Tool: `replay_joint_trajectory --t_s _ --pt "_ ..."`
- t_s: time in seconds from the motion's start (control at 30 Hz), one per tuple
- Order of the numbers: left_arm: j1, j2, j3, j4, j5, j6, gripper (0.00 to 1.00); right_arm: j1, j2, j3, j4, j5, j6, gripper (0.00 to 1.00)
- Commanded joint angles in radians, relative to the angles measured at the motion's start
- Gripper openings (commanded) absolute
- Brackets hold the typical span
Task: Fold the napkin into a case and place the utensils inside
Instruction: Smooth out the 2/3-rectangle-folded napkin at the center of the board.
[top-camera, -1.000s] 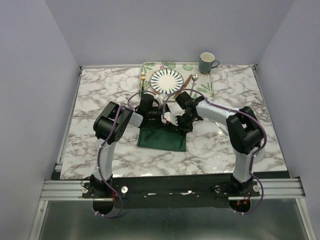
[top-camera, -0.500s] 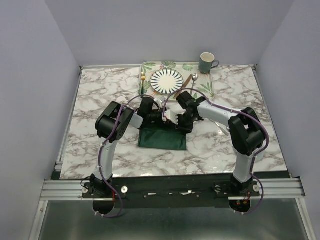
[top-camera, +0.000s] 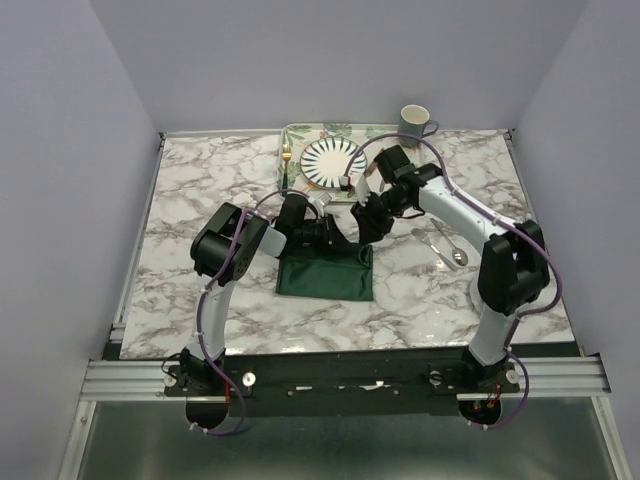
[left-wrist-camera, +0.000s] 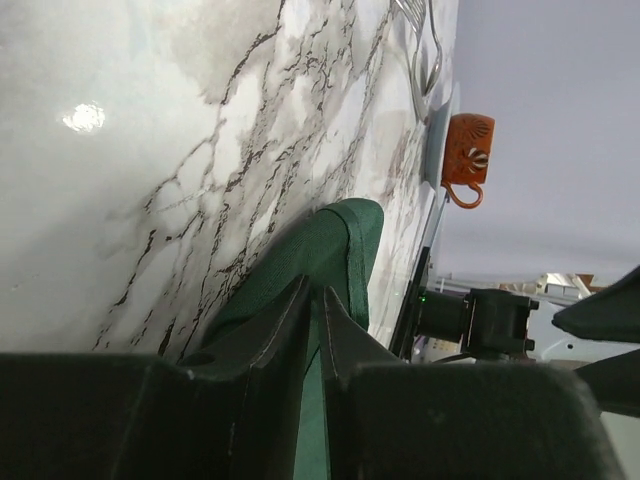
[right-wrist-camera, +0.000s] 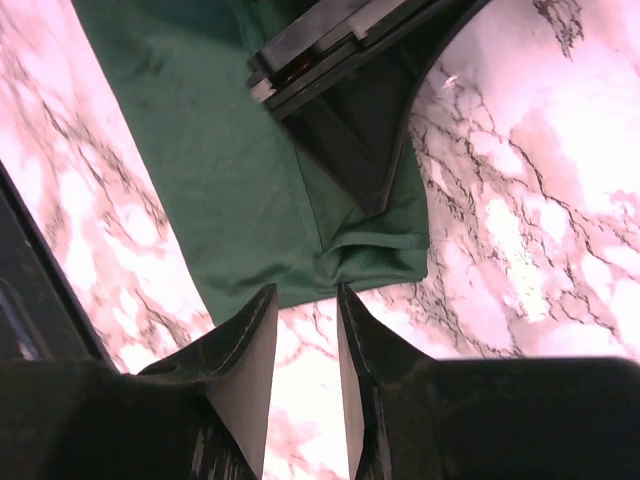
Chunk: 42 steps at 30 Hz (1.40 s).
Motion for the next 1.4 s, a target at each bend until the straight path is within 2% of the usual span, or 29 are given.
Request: replay_joint_trajectory --t_s 0.0,0.17,0.37,0.8,0.9,1.03,1.1,1.3,1.37 --pt "0.004 0.052 -0.022 -0.097 -0.067 0.060 0.27 -0.031 0.108 0.080 0.008 -0.147 0.242 0.37" --pt "0.004 0.053 -0.022 -0.101 -0.068 0.061 0.29 -0.032 0.197 0.092 0.047 -0.113 0.344 0.37" --pt "0.004 0.055 -0.021 -0.106 -0.065 0.066 0.29 -0.035 0.188 0.012 0.068 -0.061 0.418 0.39" --pt "0.004 0.070 -0.012 -0.101 -0.067 0.063 0.29 -0.039 0.202 -0.058 0.106 0.028 0.461 0.44" --pt "0.004 0.069 -0.012 -0.100 -0.068 0.061 0.30 -0.039 0.210 -0.063 0.110 0.037 0.472 0.43" --pt "0.004 0.070 -0.009 -0.101 -0.068 0.061 0.32 -0.048 0.216 -0.074 0.108 0.042 0.472 0.30" --pt "0.004 0.073 -0.010 -0.098 -0.068 0.060 0.33 -0.059 0.219 -0.075 0.103 0.036 0.477 0.27" --pt "0.006 0.067 -0.016 -0.095 -0.068 0.055 0.36 -0.077 0.229 -0.074 0.094 -0.003 0.477 0.31" --pt "0.006 0.067 -0.019 -0.092 -0.068 0.055 0.36 -0.077 0.230 -0.075 0.094 -0.007 0.475 0.27"
